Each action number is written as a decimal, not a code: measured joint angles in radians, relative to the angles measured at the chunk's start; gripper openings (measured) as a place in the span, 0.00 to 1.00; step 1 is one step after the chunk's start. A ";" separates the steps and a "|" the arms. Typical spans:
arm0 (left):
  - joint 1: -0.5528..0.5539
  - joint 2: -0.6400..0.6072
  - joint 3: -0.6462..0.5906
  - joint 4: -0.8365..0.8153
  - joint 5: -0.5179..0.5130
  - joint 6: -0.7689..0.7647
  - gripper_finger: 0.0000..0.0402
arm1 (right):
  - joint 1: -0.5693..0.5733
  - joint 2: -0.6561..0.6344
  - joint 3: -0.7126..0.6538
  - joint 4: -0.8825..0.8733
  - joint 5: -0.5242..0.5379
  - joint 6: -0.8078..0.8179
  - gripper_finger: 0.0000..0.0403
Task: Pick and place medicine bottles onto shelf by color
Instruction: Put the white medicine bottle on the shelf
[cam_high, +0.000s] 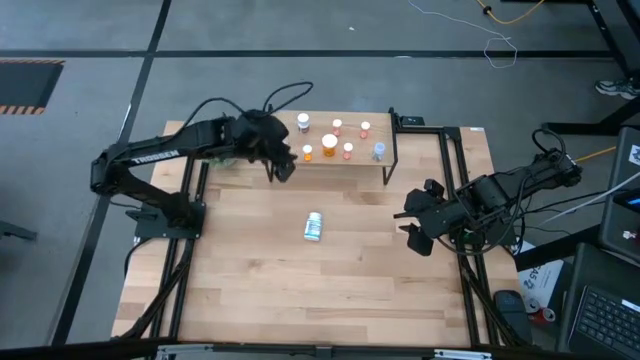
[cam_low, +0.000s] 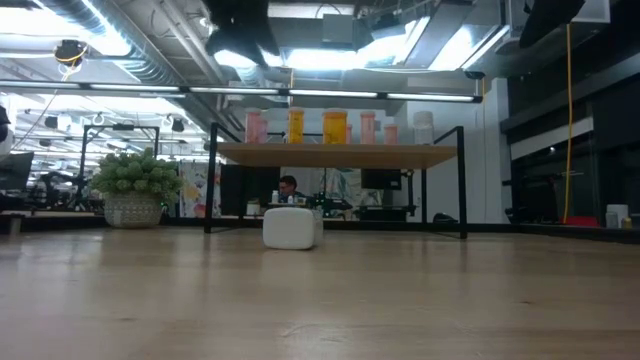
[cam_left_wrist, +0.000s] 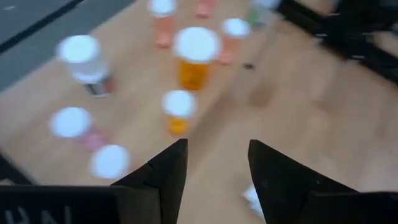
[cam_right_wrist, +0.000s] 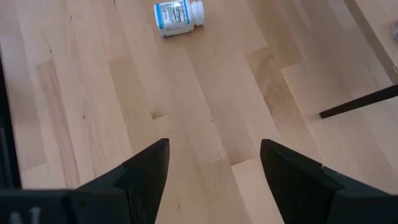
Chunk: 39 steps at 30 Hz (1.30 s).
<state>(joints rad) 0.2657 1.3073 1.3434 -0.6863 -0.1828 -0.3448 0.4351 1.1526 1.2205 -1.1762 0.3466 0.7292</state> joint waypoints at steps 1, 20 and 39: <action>-0.023 -0.003 0.000 0.003 0.009 -0.010 0.41 | 0.000 0.000 0.000 0.001 0.000 0.000 0.63; -0.515 0.205 -0.002 -0.190 -0.225 -0.438 0.41 | -0.022 0.101 -0.167 0.432 0.140 -0.053 0.63; -0.587 0.575 -0.002 -0.368 -0.273 -0.767 0.41 | -0.151 0.587 -0.294 0.911 0.221 0.096 0.63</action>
<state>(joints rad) -0.3214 1.8828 1.3416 -1.0545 -0.4555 -1.1115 0.2837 1.7396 0.9266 -0.2656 0.5672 0.8251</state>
